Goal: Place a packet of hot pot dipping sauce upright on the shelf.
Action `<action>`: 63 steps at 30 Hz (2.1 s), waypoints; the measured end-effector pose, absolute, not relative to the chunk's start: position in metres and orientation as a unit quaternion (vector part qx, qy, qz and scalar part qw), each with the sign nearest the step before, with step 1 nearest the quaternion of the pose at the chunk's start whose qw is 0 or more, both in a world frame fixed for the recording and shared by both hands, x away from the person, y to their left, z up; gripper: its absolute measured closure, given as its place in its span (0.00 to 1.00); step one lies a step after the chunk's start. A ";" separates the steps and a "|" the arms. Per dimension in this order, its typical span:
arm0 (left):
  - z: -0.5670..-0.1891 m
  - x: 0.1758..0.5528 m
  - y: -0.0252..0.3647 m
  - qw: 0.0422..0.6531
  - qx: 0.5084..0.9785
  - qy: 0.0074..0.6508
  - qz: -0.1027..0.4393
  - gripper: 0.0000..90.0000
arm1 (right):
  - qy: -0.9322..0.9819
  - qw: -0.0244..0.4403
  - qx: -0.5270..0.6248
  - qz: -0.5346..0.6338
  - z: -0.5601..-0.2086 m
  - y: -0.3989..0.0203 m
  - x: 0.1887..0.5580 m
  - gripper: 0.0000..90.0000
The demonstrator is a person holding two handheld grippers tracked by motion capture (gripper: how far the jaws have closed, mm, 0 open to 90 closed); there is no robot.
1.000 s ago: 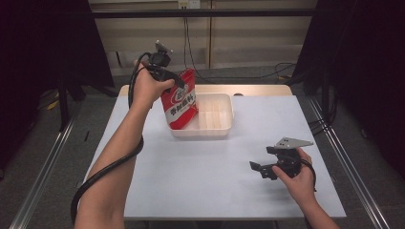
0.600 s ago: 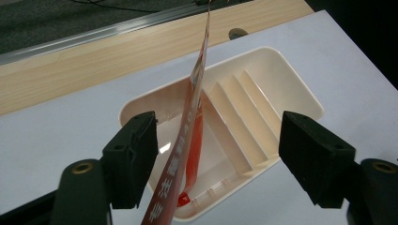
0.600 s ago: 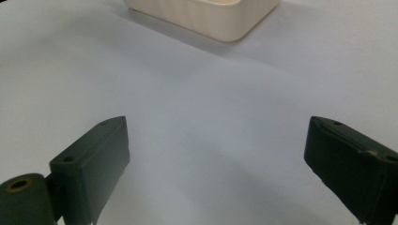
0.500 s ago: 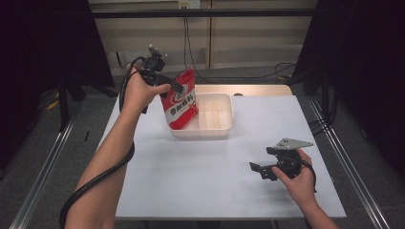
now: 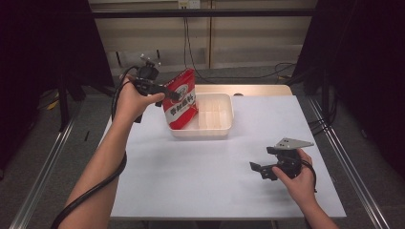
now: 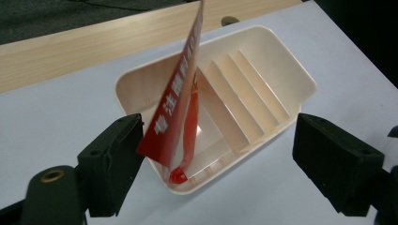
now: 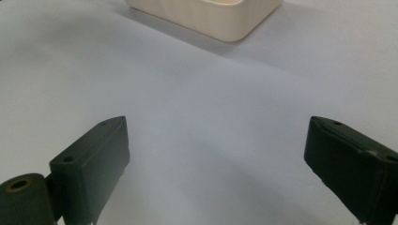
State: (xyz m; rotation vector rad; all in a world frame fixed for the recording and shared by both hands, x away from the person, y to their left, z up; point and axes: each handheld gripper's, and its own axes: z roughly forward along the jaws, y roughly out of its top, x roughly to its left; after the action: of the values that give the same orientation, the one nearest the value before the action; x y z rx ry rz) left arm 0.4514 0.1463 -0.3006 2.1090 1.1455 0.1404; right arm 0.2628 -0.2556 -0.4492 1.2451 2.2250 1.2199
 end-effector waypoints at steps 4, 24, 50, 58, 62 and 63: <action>-0.303 0.444 0.148 0.358 0.824 0.437 0.056 0.18 | 0.778 0.158 0.433 0.427 -0.449 -0.255 0.263 0.08; -0.326 0.419 0.159 0.368 0.826 0.422 0.061 0.14 | 0.780 0.156 0.432 0.425 -0.450 -0.254 0.263 0.08; -0.369 0.401 0.173 0.367 0.826 0.427 0.037 0.11 | 0.782 0.156 0.430 0.424 -0.451 -0.253 0.263 0.08; -0.387 0.393 0.174 0.368 0.820 0.437 0.029 0.09 | 0.783 0.157 0.429 0.422 -0.451 -0.252 0.263 0.08; -0.394 0.390 0.177 0.364 0.824 0.433 0.026 0.09 | 0.782 0.157 0.431 0.422 -0.451 -0.252 0.263 0.08; -0.395 0.390 0.177 0.366 0.823 0.435 0.024 0.08 | 0.782 0.157 0.431 0.422 -0.451 -0.252 0.263 0.08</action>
State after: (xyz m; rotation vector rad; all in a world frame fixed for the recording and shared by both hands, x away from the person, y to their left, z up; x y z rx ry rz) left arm 0.3897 0.1771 -0.3951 2.1151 1.1173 0.0604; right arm 0.2627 -0.2520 -0.4508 1.2321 2.2373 1.2080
